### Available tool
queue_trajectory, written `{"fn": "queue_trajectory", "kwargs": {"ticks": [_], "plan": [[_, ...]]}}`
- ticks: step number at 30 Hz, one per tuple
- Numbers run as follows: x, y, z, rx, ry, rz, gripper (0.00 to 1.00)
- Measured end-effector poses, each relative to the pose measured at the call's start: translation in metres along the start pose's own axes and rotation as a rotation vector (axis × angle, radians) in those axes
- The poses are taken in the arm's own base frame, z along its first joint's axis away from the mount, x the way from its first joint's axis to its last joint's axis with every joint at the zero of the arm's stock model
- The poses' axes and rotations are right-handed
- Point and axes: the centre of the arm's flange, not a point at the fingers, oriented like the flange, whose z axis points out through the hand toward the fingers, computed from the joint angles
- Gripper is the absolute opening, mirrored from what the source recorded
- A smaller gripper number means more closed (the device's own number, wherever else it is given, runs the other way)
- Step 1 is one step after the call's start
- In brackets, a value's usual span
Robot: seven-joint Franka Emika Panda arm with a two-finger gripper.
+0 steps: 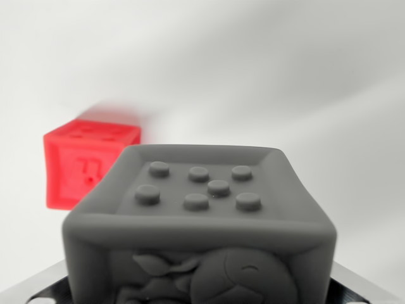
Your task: Destack cube
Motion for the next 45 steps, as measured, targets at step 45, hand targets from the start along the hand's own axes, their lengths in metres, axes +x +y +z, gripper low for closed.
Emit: {"fn": "queue_trajectory", "kwargs": {"ticks": [45], "plan": [[0.071, 0.041, 0.037, 0.001, -0.001, -0.089, 0.00]]}}
